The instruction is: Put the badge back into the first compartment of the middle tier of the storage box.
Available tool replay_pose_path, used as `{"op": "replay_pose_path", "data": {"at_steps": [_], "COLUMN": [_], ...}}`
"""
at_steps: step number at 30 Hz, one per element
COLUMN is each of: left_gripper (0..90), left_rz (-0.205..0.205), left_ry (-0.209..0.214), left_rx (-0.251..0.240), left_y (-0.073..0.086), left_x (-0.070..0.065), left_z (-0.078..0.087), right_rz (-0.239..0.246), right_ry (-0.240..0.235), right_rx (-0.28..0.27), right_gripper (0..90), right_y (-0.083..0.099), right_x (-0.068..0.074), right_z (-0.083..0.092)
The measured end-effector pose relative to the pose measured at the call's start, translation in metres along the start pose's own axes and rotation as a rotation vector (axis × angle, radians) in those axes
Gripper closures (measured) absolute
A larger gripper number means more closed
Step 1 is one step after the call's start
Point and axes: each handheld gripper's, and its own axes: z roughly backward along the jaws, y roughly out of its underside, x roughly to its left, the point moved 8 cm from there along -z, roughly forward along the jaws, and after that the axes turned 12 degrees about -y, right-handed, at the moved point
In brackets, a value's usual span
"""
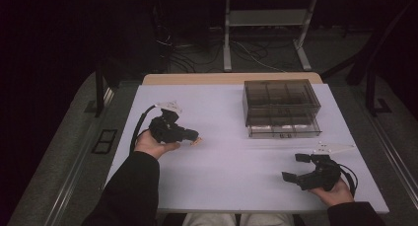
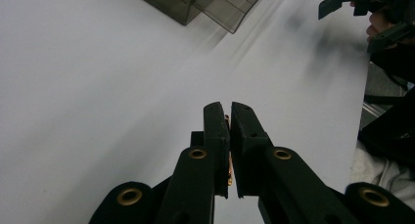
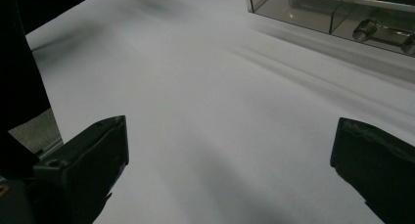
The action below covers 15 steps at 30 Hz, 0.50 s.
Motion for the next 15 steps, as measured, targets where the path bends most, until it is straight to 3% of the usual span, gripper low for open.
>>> {"op": "replay_pose_path", "data": {"at_steps": [15], "left_gripper": [85.6], "left_rz": [-0.058], "left_ry": [0.022], "left_rx": [-0.003], "left_y": [-0.028], "left_x": [-0.014], "left_z": [-0.016], "right_rz": [0.003], "right_ry": [-0.004], "right_rx": [0.003], "right_gripper": [0.3], "right_y": [0.0], "right_x": [0.0], "right_z": [-0.001]}}
